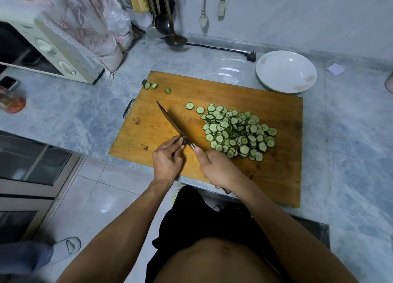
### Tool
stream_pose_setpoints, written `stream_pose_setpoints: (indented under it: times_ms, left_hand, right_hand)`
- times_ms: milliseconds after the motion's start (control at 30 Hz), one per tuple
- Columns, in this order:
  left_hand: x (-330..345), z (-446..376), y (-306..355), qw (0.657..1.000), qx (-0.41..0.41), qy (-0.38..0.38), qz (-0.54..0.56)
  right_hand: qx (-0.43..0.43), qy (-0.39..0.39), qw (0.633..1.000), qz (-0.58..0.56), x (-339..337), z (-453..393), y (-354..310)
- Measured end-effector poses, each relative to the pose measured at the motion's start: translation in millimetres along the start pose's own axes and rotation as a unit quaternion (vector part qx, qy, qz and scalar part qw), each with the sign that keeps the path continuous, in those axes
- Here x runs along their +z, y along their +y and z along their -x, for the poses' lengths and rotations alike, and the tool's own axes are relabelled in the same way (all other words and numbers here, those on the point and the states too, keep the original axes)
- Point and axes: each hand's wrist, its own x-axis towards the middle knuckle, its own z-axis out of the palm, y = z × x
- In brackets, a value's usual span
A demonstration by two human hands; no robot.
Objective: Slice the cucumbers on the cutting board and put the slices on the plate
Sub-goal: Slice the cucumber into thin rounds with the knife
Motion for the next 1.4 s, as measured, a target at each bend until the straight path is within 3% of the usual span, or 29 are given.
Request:
stream_pose_setpoints:
  times_ms: [667, 900, 1301, 1401]
  left_hand:
    - [-5, -1, 2, 1.000, 0.003, -0.011, -0.001]
    - [-9, -2, 8, 1.000, 0.005, -0.001, 0.000]
    - [-11, 2, 19, 0.999, -0.043, 0.006, 0.029]
    - [-16, 1, 23, 0.996, -0.051, 0.068, 0.038]
  right_hand:
    - [0.023, 0.050, 0.997, -0.046, -34, 9, 33]
    - [-0.065, 0.056, 0.996, 0.024, -25, 19, 32]
    - [-0.103, 0.075, 0.987, 0.102, -19, 23, 37]
    - [-0.101, 0.076, 0.983, 0.137, -20, 23, 39]
